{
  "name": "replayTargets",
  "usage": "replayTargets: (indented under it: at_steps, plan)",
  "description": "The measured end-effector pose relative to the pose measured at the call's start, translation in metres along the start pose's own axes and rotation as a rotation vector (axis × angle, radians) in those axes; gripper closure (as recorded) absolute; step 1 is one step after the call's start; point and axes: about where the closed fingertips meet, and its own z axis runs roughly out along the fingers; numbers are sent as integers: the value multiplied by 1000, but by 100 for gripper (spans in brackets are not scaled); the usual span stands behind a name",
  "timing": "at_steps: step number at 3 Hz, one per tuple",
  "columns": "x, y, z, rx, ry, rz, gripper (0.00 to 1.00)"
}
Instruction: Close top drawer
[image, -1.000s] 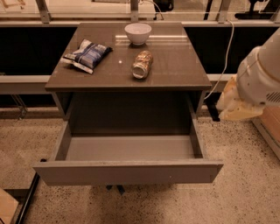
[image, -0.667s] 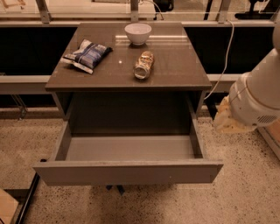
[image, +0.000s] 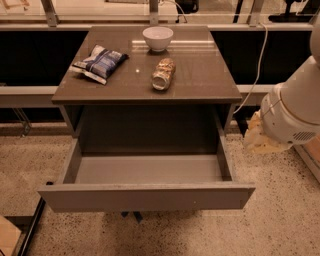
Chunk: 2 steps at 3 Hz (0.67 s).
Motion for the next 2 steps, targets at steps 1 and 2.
replayTargets:
  at_steps: [1, 2]
  plan:
    - [-6, 10, 36, -44, -30, -15, 100]
    - [-13, 23, 96, -129, -72, -30, 100]
